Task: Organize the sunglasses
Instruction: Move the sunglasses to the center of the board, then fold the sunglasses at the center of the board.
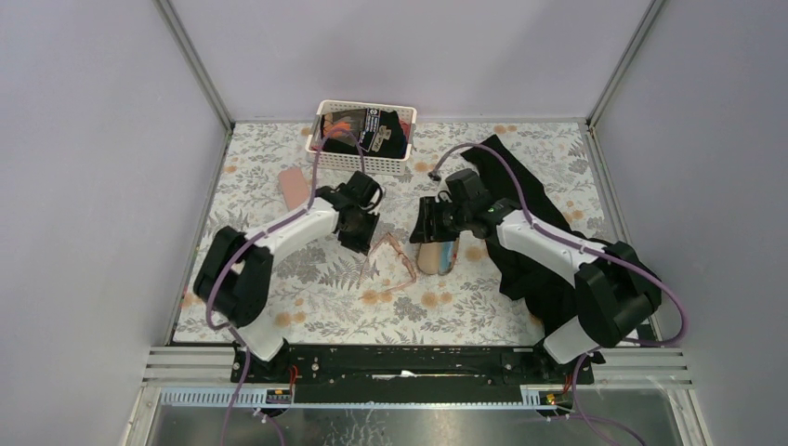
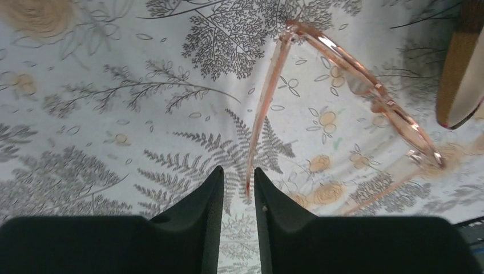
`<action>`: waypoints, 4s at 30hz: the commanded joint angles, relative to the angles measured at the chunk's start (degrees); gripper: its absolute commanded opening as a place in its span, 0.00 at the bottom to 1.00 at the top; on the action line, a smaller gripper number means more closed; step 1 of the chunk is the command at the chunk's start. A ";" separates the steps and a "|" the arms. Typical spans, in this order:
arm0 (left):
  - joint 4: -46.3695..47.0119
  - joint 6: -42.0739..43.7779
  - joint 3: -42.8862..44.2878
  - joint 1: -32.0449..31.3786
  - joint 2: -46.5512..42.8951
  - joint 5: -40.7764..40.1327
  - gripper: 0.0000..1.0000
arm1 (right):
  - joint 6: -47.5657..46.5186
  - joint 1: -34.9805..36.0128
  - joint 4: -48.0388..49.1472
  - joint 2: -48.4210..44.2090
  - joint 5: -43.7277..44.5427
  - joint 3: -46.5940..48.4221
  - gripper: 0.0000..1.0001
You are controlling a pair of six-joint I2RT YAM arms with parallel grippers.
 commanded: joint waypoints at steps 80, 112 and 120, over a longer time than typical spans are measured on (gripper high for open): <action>16.93 -25.66 -17.42 1.32 -8.06 12.16 0.16 | 8.24 11.48 0.20 11.91 21.69 1.77 0.09; 4.20 -23.45 -18.41 9.27 -30.07 8.56 0.20 | 8.46 14.43 -1.83 4.75 25.43 4.01 0.59; 5.37 -21.94 -18.83 9.04 -34.29 14.31 0.21 | 3.75 14.36 -1.05 -5.67 28.16 -0.33 0.56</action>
